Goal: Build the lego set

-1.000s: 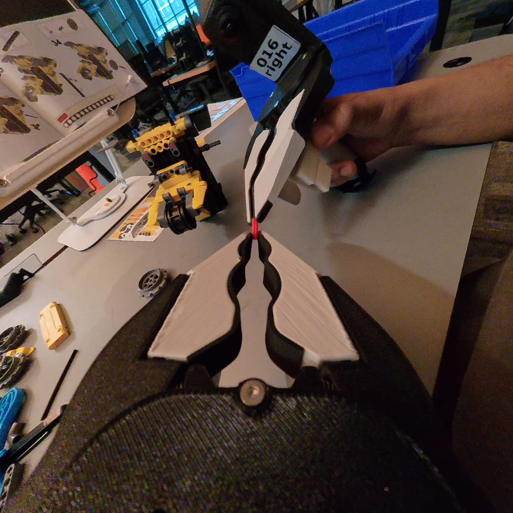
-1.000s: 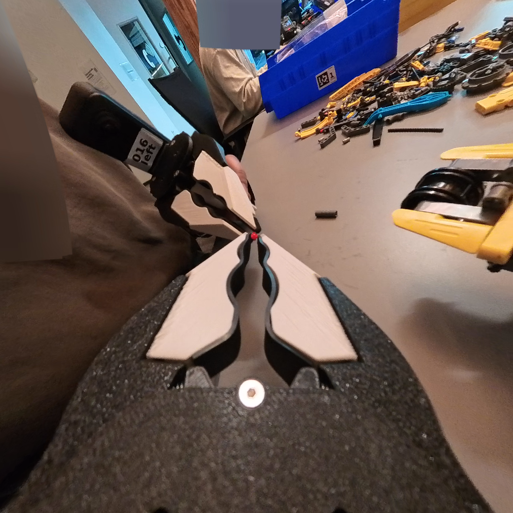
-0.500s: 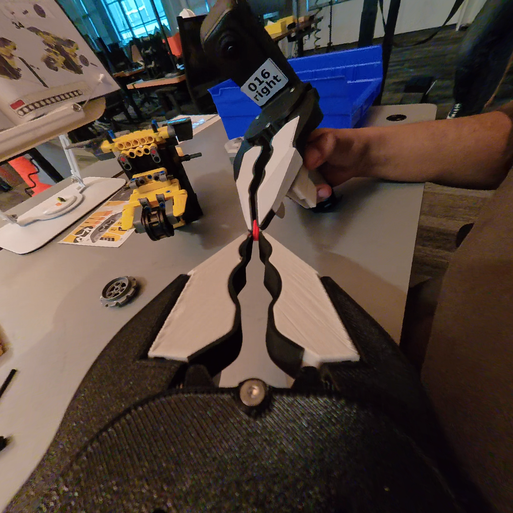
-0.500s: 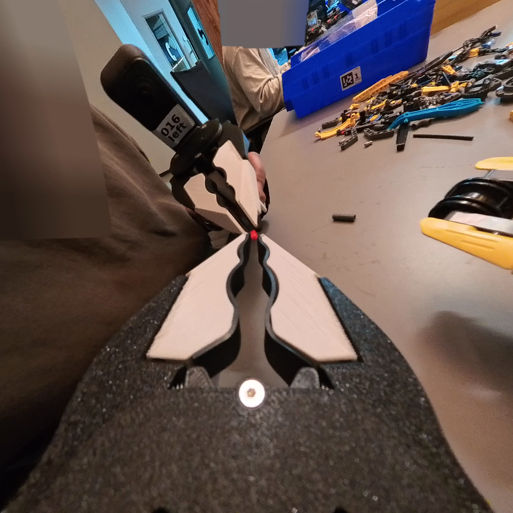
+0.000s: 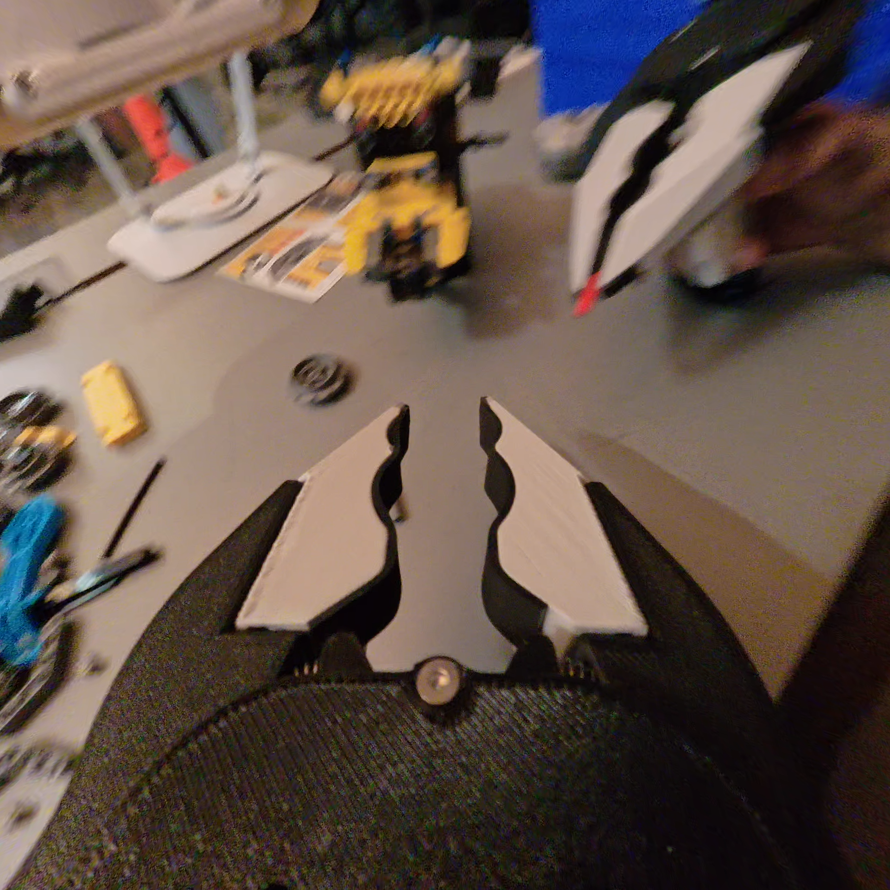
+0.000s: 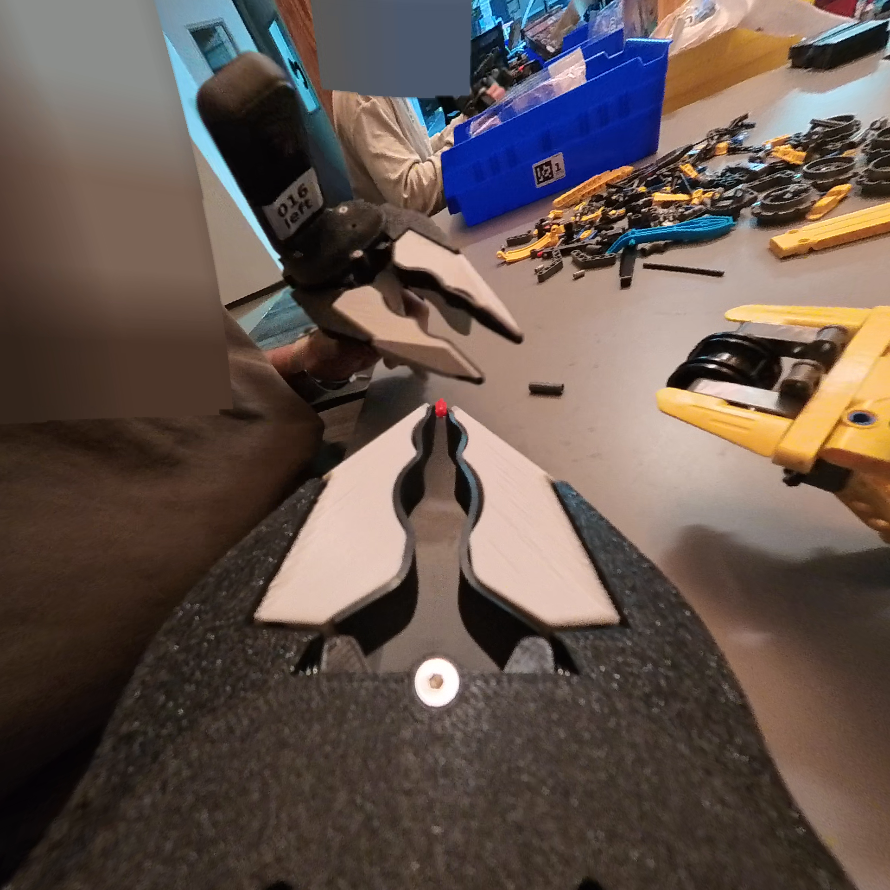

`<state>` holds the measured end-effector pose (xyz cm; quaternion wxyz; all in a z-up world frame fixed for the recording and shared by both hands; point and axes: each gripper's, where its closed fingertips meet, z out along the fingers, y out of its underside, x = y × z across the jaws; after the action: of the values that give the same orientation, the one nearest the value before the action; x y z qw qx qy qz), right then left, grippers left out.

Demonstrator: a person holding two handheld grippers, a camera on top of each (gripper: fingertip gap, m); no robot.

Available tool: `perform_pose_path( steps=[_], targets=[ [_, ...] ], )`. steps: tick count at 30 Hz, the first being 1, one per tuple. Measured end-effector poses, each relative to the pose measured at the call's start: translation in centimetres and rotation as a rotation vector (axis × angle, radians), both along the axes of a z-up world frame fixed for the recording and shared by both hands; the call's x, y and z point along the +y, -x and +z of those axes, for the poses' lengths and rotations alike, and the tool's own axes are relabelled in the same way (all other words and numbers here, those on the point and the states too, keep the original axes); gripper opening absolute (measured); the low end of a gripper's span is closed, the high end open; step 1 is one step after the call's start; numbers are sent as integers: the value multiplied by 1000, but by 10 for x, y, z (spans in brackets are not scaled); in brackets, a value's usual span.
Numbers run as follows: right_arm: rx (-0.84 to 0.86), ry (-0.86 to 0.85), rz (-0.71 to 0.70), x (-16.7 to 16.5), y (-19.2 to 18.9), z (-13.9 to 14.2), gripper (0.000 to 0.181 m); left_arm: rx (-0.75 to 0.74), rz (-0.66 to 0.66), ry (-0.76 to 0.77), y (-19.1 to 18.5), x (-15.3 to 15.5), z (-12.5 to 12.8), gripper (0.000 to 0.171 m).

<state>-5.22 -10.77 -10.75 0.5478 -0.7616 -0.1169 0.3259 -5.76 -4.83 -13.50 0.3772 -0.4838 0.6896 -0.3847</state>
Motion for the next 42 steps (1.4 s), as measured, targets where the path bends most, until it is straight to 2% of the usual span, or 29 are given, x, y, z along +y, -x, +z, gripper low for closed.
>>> perform_pose_path(
  steps=[3,6,10,12,13,14,16,18,20,22,28,42],
  targets=[
    [-19,1,-10,1,0,-1,3,152,134,-68,1,33,-30,31],
    [-45,8,-20,2,0,-5,4,272,168,-53,3,42,-52,30],
    [-49,4,-29,3,-1,-4,4,318,168,-36,2,42,-58,22],
    [-49,3,-36,3,-3,-4,4,334,145,5,2,38,-59,13],
    [-49,3,-41,3,-4,-4,4,338,133,23,2,36,-59,3],
    [-47,3,-45,3,-4,-4,4,337,119,36,3,33,-58,2],
    [-47,-2,-54,4,-6,-3,4,281,-10,96,3,12,-46,2],
    [-48,-15,-63,4,-7,-1,4,115,-144,201,3,-13,-13,2],
    [-40,-36,-65,4,-6,3,4,-43,-341,317,13,-42,23,2],
    [-24,-68,-54,4,-3,9,4,-139,-397,368,18,-49,41,2],
    [-41,-130,-7,0,13,19,3,-166,-437,488,18,-49,44,1],
    [-44,-96,5,-3,13,16,4,-115,-480,415,14,-63,36,1]
  ],
)
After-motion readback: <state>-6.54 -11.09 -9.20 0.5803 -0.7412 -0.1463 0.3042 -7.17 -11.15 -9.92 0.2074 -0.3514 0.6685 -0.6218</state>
